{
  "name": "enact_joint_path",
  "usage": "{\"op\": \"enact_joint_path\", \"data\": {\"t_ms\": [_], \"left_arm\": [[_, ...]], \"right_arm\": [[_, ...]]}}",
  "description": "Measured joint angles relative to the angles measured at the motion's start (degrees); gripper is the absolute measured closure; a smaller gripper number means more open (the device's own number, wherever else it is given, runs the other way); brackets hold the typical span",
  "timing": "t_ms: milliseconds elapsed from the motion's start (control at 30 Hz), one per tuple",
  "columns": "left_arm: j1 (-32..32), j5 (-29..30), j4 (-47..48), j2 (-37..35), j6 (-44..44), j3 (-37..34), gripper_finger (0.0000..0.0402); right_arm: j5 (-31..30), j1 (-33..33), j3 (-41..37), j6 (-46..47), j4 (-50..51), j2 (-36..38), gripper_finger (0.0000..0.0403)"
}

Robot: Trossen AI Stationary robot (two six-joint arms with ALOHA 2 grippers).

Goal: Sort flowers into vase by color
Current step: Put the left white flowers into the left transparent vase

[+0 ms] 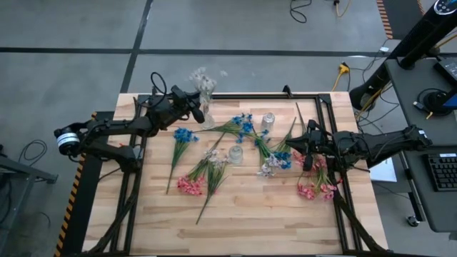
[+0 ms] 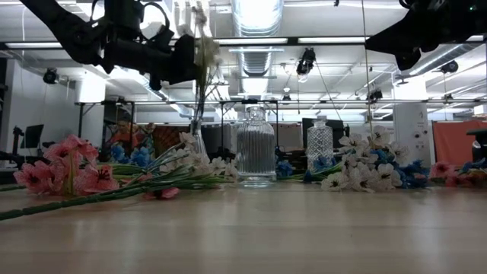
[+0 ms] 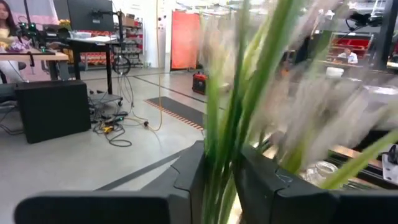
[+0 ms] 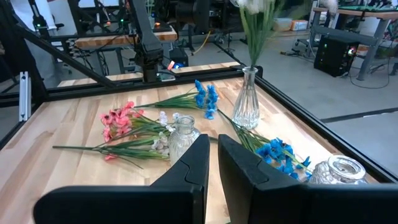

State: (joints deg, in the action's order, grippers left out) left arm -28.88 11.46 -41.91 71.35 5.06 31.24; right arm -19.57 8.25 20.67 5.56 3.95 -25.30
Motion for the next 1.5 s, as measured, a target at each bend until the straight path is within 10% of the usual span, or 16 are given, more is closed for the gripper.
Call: {"op": "enact_joint_path", "data": {"t_ms": [1067,1500], "left_arm": [[0.0,0.04,33.5,-17.9,5.16,0.04,0.0215],[0.17,0.02,74.1,-21.79,7.21,14.04,0.0164]], "right_arm": [[0.0,-0.01,0.0,0.86,-0.01,0.0,0.0374],[0.0,-0.02,0.0,0.87,0.0,0.02,0.0374]]}}
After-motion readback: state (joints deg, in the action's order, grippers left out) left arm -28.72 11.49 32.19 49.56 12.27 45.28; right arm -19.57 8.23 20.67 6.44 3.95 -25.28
